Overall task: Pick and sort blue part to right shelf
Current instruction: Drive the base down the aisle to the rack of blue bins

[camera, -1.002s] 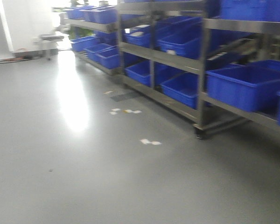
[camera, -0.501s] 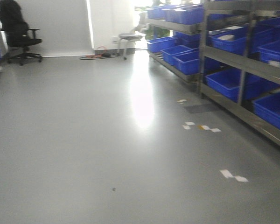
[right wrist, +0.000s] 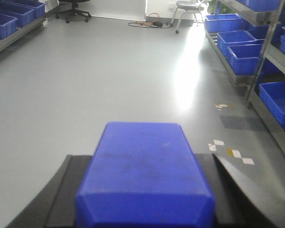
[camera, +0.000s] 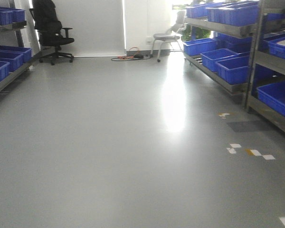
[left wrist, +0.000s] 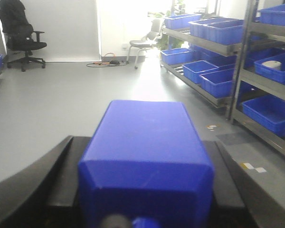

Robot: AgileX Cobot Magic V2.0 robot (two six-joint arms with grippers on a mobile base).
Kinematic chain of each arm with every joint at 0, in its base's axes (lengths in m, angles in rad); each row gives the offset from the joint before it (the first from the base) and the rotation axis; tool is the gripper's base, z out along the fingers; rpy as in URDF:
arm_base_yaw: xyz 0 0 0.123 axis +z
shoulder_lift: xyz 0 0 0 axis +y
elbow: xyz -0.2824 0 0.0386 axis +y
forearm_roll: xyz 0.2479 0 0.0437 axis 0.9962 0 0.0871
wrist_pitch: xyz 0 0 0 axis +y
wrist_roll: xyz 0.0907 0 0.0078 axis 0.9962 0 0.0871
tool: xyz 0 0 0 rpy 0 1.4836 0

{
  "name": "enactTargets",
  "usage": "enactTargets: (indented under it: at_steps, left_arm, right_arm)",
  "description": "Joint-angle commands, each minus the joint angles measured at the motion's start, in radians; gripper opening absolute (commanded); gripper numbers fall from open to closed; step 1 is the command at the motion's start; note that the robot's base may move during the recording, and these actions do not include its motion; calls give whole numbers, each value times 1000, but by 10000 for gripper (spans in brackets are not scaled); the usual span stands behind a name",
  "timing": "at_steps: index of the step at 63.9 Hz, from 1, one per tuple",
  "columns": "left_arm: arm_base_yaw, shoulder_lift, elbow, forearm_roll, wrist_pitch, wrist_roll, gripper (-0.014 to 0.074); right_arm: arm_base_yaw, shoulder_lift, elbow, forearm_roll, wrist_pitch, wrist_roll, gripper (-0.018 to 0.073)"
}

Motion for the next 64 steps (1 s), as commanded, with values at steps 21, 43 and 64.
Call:
enactTargets:
  at_steps: [21,43,64]
  left_arm:
    - [-1,14,-29,-15,-84,1,405]
    - [-1,14,-29,-15,-84,1,405]
    - [-1,14,-29,-15,-84,1,405]
  right_arm:
    - [-4,7,-32,-8,-93,-5,413]
    - [-4,7,-32,-8,-93,-5,413]
    - [-4,7,-32,-8,-93,-5,413]
